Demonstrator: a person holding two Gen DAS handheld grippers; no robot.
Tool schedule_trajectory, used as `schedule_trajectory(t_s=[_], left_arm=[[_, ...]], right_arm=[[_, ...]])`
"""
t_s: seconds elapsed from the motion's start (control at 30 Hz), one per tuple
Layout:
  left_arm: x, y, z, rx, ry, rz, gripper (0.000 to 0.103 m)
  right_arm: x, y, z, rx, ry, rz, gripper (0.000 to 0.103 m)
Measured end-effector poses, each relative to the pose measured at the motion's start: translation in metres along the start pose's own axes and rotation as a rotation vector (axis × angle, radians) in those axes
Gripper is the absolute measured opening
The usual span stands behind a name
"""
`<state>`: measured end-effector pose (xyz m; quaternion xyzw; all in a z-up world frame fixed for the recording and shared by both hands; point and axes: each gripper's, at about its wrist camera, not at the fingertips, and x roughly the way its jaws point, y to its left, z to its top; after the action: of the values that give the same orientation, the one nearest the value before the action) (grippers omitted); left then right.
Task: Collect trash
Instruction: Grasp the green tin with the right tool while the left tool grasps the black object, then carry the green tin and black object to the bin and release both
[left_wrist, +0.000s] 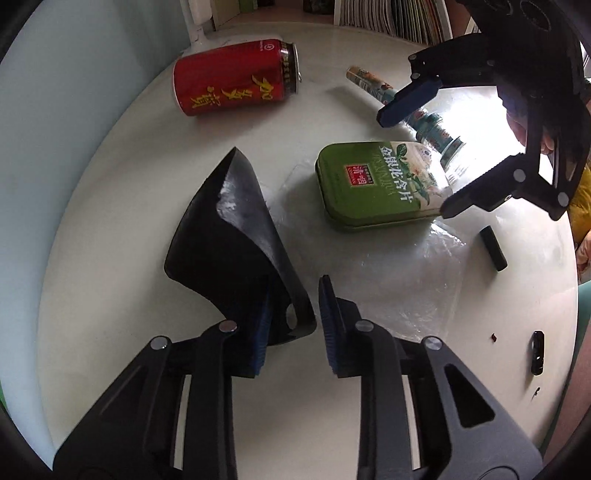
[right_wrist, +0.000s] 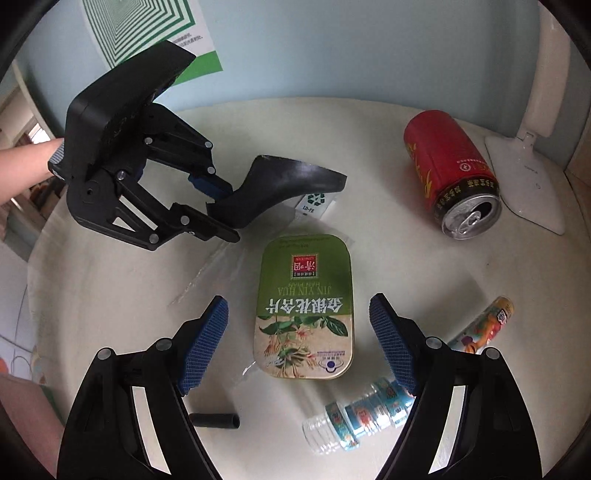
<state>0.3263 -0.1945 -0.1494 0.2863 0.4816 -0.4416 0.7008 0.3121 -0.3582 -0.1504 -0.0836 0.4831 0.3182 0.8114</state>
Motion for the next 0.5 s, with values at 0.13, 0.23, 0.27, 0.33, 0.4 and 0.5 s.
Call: schedule_trajectory(t_s=[0.13, 0.23, 0.27, 0.33, 0.4, 0.5], left_arm=[[-0.002, 0.000, -0.006, 0.003, -0.011, -0.014, 0.012], [-0.003, -0.001, -0.008, 0.006, -0.017, 0.002, 0.012], [-0.004, -0.001, -0.009, 0.001, -0.020, 0.005, 0.012], [-0.005, 0.001, -0.009, -0.012, -0.028, -0.006, 0.012], [-0.008, 0.001, -0.012, -0.014, -0.032, -0.005, 0.012], [-0.018, -0.001, -0.015, -0.021, -0.037, 0.000, 0.012]], right_arm=[[0.015, 0.004, 0.001, -0.041, 0.012, -0.027, 0.079], [0.026, 0.008, -0.002, -0.086, 0.045, -0.058, 0.079], [0.029, 0.011, -0.004, -0.104, 0.049, -0.068, 0.080], [0.031, 0.016, -0.007, -0.147, 0.029, -0.079, 0.078], [0.030, 0.017, -0.006, -0.159, 0.020, -0.091, 0.064], [0.029, 0.013, -0.003, -0.125, 0.026, -0.078, 0.063]])
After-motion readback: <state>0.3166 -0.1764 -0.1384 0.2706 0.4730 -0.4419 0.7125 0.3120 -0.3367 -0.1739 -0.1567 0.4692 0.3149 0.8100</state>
